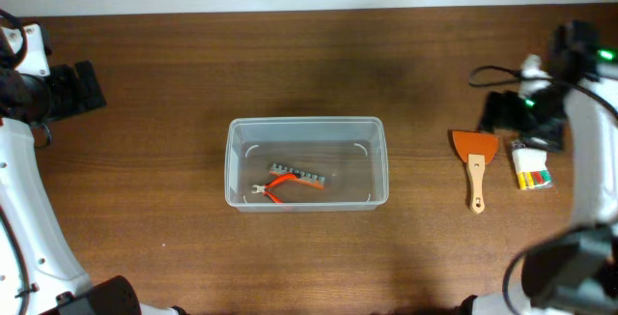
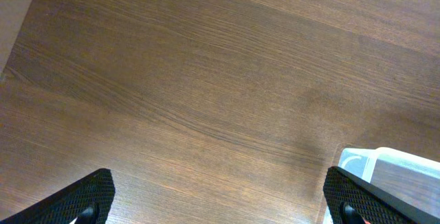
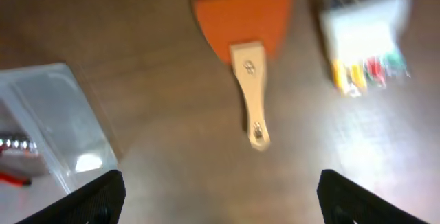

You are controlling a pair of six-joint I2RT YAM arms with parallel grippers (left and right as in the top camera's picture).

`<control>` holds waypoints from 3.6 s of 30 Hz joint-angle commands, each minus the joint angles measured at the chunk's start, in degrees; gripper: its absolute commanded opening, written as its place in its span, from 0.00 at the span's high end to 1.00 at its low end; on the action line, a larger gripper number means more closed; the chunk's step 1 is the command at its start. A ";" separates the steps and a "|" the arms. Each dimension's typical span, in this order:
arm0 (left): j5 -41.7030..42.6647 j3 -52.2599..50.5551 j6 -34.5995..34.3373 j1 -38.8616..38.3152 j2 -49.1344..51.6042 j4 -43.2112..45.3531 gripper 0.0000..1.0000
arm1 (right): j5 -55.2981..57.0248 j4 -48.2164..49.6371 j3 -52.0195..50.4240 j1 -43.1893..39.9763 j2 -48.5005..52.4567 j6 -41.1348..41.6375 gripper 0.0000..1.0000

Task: Pack container
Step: 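Grasp the wooden scraper handle with the right gripper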

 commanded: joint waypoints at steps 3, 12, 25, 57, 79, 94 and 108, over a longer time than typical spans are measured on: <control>0.66 0.04 -0.35 0.17 -0.55 0.20 0.01 | 2.64 -4.61 1.03 -4.09 -12.87 2.47 0.11; 0.66 0.04 -0.35 0.17 -0.55 0.17 0.01 | 2.16 -3.89 -6.91 0.22 -32.46 -4.50 0.01; 0.66 0.00 -0.37 0.17 -0.37 0.94 0.01 | 6.29 19.56 -36.41 2.01 -28.00 -5.77 0.01; 0.28 0.00 0.76 0.17 -0.37 0.59 0.01 | 6.71 42.82 -37.18 1.90 12.37 -6.60 0.02; 0.15 0.00 0.79 0.17 -0.37 0.83 0.01 | 6.69 33.94 -37.18 1.90 12.35 -1.42 0.46; 0.17 0.00 0.76 0.17 -0.37 0.61 0.01 | 6.69 34.51 -37.18 1.90 12.35 -1.42 0.86; 0.17 0.00 0.76 0.17 -0.37 0.76 0.01 | 5.55 31.23 -29.22 2.03 10.25 -2.43 0.96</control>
